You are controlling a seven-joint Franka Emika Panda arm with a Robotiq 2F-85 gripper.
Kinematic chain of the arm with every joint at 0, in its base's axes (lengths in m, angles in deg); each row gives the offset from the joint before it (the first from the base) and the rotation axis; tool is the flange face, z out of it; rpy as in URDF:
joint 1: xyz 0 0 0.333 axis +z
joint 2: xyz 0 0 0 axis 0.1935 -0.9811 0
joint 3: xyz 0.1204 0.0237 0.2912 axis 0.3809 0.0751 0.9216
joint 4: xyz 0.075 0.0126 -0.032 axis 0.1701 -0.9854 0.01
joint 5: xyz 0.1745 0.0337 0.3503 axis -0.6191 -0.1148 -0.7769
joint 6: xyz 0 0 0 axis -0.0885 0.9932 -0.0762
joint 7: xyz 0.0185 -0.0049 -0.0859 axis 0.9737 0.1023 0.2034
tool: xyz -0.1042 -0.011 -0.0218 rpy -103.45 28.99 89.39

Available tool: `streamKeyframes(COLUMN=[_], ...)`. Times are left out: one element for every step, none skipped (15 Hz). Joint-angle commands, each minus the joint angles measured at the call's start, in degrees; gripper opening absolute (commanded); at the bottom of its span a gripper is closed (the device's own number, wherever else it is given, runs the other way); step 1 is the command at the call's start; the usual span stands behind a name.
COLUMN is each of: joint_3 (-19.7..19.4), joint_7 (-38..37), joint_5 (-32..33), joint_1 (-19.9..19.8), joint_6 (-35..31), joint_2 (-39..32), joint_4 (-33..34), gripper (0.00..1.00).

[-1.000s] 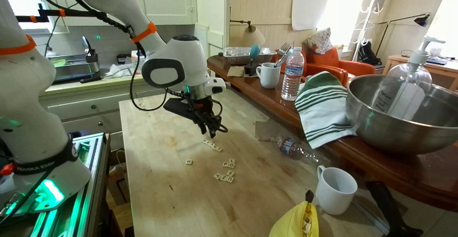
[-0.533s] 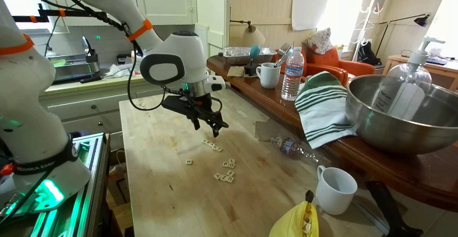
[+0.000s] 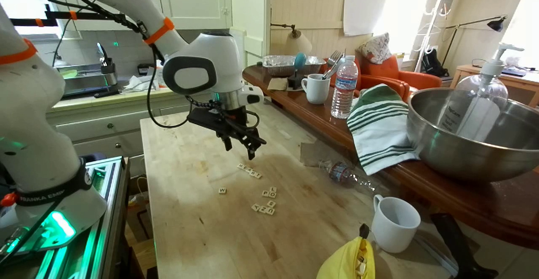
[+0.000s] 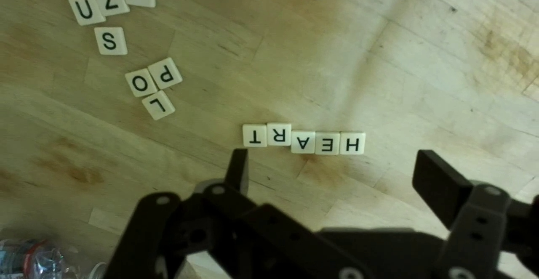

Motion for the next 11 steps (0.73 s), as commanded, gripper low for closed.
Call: streamKeyframes(joint_3=[-1.3, -1.3, -1.4, -1.5, -1.5, -1.5, -1.6, -1.7, -2.2, -2.2, -2.3], joint_7=[-2.1, -2.4, -2.3, -2.3, -2.4, -2.5, -2.6, -3.0, -1.3, -1.6, -1.7], joint_5=[2.1, 2.3, 2.3, 2.3, 2.4, 2.5, 2.6, 2.4, 1.3, 1.3, 1.3], joint_1=[1.2, 1.2, 1.3, 1.3, 1.4, 1.4, 1.5, 1.5, 1.9, 2.0, 2.1], joint_6=[3.4, 3.7, 4.0, 4.1, 4.3, 4.5, 4.6, 4.3, 3.0, 3.0, 3.0], joint_2=[3.2, 3.6, 3.9, 4.3, 4.6, 4.8, 5.0, 5.2, 3.0, 3.2, 3.4], joint_4=[-1.6, -1.7, -1.9, -2.1, -2.2, -2.3, -2.4, -2.5, -1.1, -1.1, -1.2], gripper=[1.0, 1.0, 1.0, 1.0, 1.0, 1.0, 1.0, 1.0, 1.0, 1.0, 1.0])
